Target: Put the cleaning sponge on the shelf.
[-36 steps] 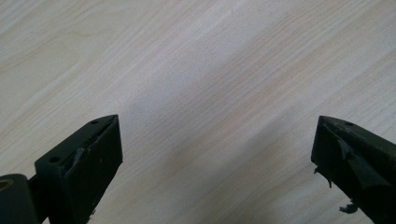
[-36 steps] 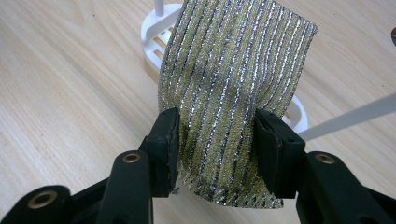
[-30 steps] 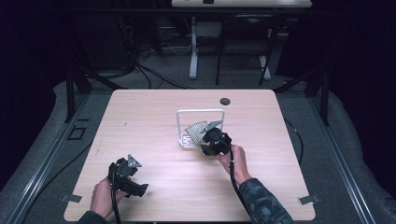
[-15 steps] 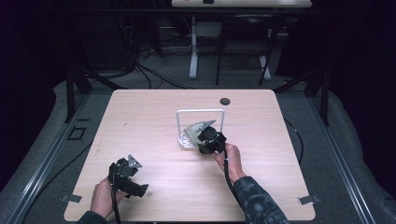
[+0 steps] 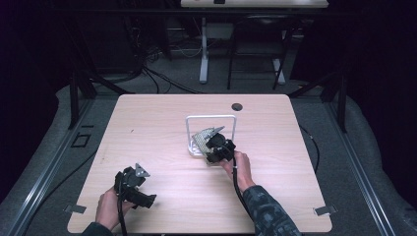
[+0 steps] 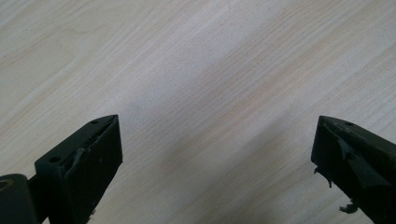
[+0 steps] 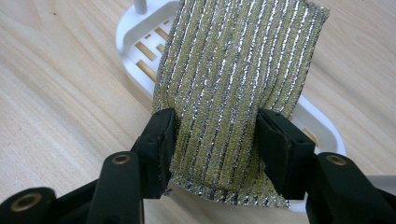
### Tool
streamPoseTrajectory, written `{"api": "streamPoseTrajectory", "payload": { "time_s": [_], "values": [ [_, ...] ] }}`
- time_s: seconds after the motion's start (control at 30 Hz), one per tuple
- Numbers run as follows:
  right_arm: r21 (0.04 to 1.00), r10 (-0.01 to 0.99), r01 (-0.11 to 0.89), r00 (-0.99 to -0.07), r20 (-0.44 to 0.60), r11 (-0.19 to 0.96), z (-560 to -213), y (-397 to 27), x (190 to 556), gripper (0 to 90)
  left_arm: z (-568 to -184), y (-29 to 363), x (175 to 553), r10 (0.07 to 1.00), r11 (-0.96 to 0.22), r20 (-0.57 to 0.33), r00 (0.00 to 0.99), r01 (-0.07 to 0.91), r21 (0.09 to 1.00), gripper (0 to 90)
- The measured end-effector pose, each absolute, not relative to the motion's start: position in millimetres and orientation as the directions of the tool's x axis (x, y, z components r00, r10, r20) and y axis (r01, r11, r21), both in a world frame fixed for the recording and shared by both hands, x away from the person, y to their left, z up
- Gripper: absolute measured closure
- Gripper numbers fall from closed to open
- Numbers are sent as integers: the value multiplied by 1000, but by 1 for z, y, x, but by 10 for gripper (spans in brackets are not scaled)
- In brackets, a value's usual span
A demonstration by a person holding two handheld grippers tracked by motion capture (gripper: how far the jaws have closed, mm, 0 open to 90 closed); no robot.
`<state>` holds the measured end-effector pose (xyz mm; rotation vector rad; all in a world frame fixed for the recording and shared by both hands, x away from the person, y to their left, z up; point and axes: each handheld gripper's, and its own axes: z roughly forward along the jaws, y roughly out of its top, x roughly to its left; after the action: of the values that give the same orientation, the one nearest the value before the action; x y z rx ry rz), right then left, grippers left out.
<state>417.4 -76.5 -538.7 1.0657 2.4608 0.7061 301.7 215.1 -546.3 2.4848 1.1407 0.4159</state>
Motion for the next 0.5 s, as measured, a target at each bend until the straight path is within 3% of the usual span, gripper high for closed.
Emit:
{"api": "streamPoseTrajectory", "payload": {
  "time_s": [0.5],
  "values": [
    [617,747,540,-654,-120,572,-525,-80,407,298,-545,215,301,770,-605,117,628,658,449,12]
  ]
}}
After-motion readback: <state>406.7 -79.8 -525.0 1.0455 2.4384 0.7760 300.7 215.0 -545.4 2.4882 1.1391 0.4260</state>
